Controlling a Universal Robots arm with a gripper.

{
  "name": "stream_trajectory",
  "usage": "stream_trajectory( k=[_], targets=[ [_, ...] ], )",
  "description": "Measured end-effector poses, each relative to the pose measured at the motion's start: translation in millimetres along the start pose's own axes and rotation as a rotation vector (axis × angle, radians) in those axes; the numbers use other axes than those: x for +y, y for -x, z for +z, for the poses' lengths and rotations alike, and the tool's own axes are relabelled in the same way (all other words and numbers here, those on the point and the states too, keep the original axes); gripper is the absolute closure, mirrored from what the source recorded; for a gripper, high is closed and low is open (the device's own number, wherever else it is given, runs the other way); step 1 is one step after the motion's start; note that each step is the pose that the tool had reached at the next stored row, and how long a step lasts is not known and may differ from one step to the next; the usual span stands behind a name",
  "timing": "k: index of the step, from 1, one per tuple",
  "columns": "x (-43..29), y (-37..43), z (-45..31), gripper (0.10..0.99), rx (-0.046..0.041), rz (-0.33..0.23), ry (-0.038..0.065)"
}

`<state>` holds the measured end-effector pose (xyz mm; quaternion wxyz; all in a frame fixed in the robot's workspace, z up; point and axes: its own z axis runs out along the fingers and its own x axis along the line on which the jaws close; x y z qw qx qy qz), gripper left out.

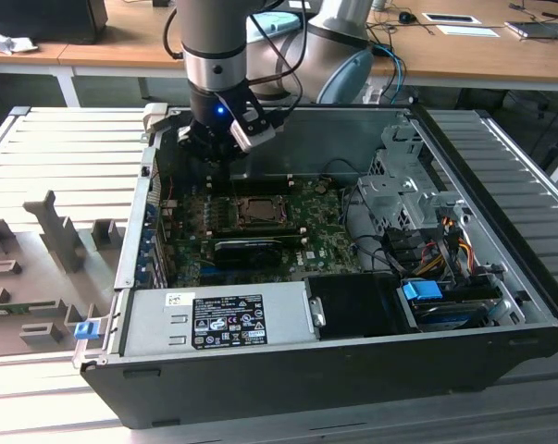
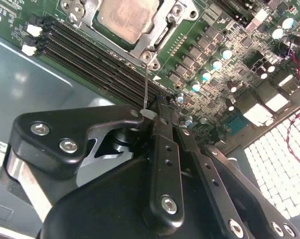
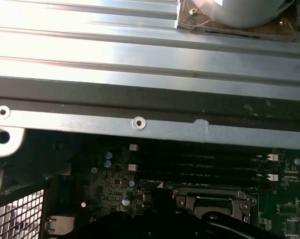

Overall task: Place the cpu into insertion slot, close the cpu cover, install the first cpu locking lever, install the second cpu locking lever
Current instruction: 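Install the first cpu locking lever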

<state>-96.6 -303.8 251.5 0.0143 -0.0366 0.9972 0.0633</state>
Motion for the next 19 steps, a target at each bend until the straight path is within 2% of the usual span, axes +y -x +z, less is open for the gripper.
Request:
stream_trajectory(
  k=[2,9,13,17,18,19],
  targets=[
    [-0.1,2.0,0.1,0.980,-0.0001,0.000,0.000],
    [-2.0,21.8,3.4,0.980,-0.0001,0.000,0.000],
    [-2.7,30.2,3.8,0.980,-0.0001,0.000,0.000],
    [-3.1,34.1,4.3,0.980,-0.0002,0.000,0.001],
    [-3.3,34.7,4.5,0.980,-0.0005,0.000,0.006],
    [-3.5,35.2,4.7,0.980,-0.0012,0.000,0.016]
  ],
)
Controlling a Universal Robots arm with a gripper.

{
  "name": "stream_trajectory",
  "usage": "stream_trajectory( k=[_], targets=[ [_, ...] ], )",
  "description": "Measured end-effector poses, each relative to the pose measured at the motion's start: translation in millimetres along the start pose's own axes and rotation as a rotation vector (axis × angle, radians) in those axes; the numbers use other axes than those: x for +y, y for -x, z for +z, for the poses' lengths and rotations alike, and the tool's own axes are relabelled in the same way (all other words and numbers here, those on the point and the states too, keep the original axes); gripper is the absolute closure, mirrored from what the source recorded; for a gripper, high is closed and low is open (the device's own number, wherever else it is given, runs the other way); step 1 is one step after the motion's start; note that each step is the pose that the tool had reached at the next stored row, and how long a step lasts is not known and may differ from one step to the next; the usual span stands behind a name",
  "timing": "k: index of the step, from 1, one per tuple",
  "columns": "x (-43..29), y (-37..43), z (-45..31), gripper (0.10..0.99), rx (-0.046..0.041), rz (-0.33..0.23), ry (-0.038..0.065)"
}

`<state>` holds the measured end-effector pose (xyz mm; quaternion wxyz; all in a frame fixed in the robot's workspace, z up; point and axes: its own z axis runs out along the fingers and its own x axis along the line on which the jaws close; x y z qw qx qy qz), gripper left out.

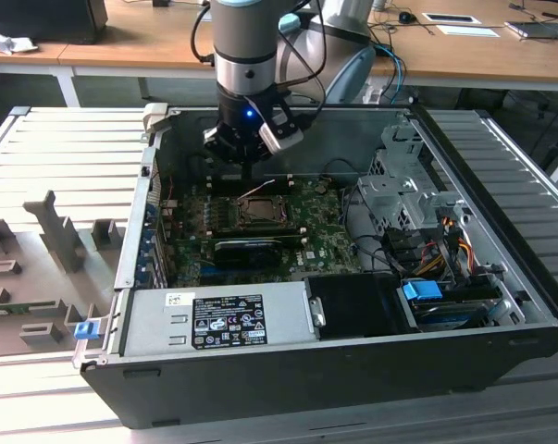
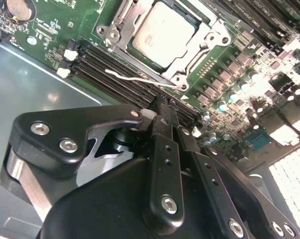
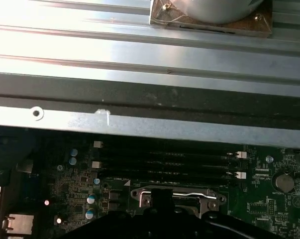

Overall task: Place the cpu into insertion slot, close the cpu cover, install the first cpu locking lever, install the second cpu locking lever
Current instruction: 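Install the first cpu locking lever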

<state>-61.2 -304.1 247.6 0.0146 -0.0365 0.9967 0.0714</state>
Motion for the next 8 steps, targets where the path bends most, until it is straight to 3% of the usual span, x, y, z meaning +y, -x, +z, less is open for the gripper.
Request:
stream_trajectory(
  k=[2,8],
  targets=[
    [-0.9,1.2,0.7,0.980,-0.0017,0.000,0.021],
    [-2.6,3.8,10.8,0.980,-0.0017,0.001,0.022]
  ],
)
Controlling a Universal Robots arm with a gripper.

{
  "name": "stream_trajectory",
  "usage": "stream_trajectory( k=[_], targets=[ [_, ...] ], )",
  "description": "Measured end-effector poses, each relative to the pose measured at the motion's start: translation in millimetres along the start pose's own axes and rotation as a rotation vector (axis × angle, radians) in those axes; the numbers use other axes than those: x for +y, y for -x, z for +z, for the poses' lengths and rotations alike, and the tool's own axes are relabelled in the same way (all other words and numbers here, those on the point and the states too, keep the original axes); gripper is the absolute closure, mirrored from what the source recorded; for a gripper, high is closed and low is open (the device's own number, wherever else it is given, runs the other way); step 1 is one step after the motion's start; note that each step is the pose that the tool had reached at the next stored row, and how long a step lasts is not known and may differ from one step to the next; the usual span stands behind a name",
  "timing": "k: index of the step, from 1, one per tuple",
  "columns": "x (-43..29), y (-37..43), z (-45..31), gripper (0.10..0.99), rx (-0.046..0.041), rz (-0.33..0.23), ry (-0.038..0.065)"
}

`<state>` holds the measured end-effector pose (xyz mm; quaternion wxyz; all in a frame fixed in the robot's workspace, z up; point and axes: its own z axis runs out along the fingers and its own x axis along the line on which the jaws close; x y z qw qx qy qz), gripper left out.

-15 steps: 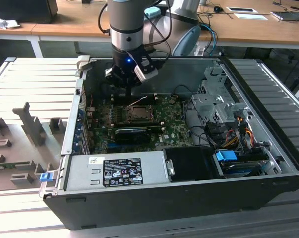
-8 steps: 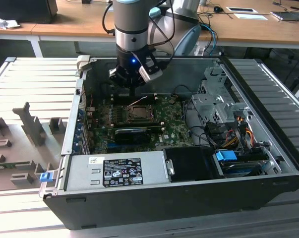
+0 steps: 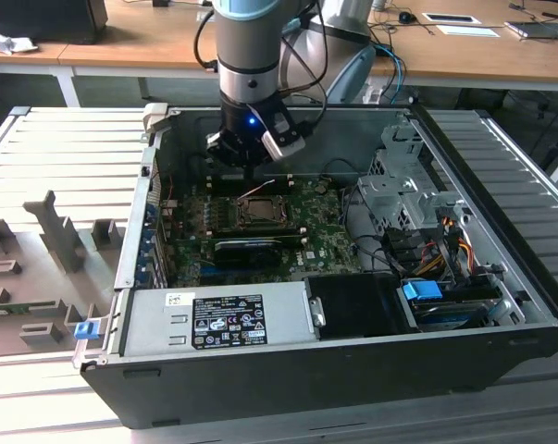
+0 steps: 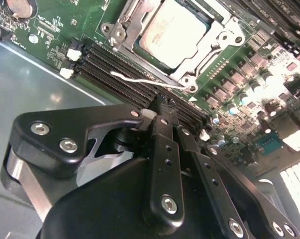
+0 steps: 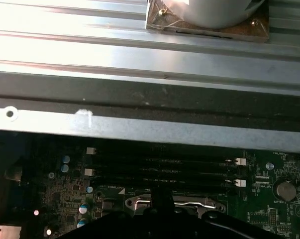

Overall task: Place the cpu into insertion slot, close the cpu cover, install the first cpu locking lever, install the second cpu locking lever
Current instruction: 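Install the first cpu locking lever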

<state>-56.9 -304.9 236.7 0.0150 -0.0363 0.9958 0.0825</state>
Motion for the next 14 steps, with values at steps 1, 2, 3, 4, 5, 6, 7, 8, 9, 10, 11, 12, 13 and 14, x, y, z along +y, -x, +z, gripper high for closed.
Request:
stream_trajectory(
  k=[1,2,3,4,5,6,7,8,9,10,11,12,13,14],
  targets=[
    [-0.3,0.9,1.4,0.980,0.0000,0.000,0.000],
    [-0.5,1.7,2.0,0.980,0.0000,0.000,0.000],
    [-0.5,2.4,2.0,0.980,0.0001,0.000,0.000],
    [-0.7,3.5,2.2,0.980,0.0001,-0.001,0.000],
    [-0.7,4.2,2.4,0.980,0.0006,-0.004,0.000],
    [-0.8,4.7,2.6,0.980,0.0016,-0.011,0.000],
    [-0.9,5.9,2.7,0.980,0.0036,-0.022,0.001],
    [-1.0,6.8,2.9,0.980,0.0040,-0.024,0.001],
    [-1.1,7.4,3.2,0.980,0.0040,-0.024,0.001],
    [-1.1,7.9,3.5,0.980,0.0039,-0.024,0.001],
    [-1.4,11.2,4.1,0.980,0.0039,-0.024,0.001],
    [-1.8,13.6,4.9,0.980,0.0040,-0.024,0.001],
    [-2.0,14.2,6.1,0.980,0.0042,-0.025,0.001],
    [-2.2,14.4,7.0,0.980,0.0043,-0.025,0.001]
  ],
)
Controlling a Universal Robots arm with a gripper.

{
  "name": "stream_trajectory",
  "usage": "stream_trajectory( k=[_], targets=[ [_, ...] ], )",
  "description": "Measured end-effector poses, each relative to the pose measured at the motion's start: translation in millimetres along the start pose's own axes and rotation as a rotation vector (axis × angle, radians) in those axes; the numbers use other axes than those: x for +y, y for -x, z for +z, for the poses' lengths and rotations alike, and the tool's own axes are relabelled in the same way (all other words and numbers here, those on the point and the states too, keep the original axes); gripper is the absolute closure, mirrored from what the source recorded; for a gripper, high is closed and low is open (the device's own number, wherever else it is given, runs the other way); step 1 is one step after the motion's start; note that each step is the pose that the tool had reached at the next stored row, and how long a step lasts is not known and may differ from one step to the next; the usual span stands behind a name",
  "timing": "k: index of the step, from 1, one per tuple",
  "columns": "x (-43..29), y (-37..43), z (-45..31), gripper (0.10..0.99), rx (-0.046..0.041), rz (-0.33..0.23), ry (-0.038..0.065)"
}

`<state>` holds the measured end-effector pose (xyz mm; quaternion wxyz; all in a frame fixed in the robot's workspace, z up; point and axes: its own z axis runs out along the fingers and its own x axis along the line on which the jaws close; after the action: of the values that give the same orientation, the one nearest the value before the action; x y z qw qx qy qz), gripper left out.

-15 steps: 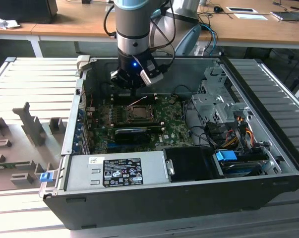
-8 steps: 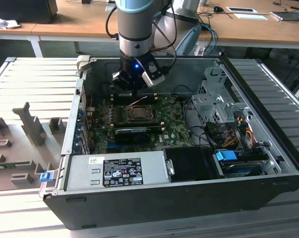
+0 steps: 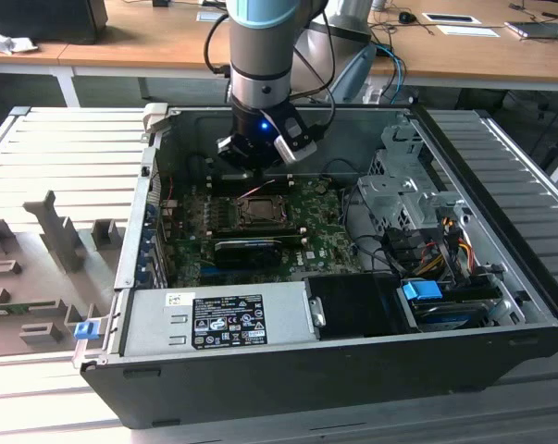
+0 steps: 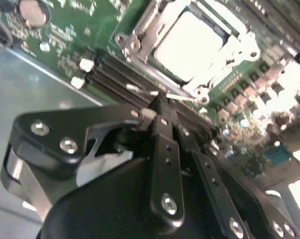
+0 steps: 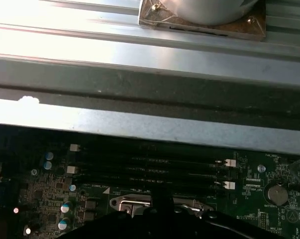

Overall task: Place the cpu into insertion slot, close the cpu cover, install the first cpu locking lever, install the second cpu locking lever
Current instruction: 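Install the first cpu locking lever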

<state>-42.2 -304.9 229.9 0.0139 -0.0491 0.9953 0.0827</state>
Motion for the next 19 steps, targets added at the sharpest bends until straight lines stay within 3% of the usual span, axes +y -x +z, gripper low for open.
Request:
stream_trajectory(
  k=[4,7,10,14,19],
  targets=[
    [0.1,1.5,2.6,0.980,0.0010,-0.005,0.000],
    [2.2,7.8,5.4,0.980,0.0007,-0.005,-0.001],
    [2.4,9.8,7.2,0.980,0.0002,0.005,-0.011],
    [2.8,11.0,9.6,0.980,0.0020,0.008,-0.034],
    [6.8,14.8,11.4,0.980,0.0014,0.012,-0.035]
  ],
)
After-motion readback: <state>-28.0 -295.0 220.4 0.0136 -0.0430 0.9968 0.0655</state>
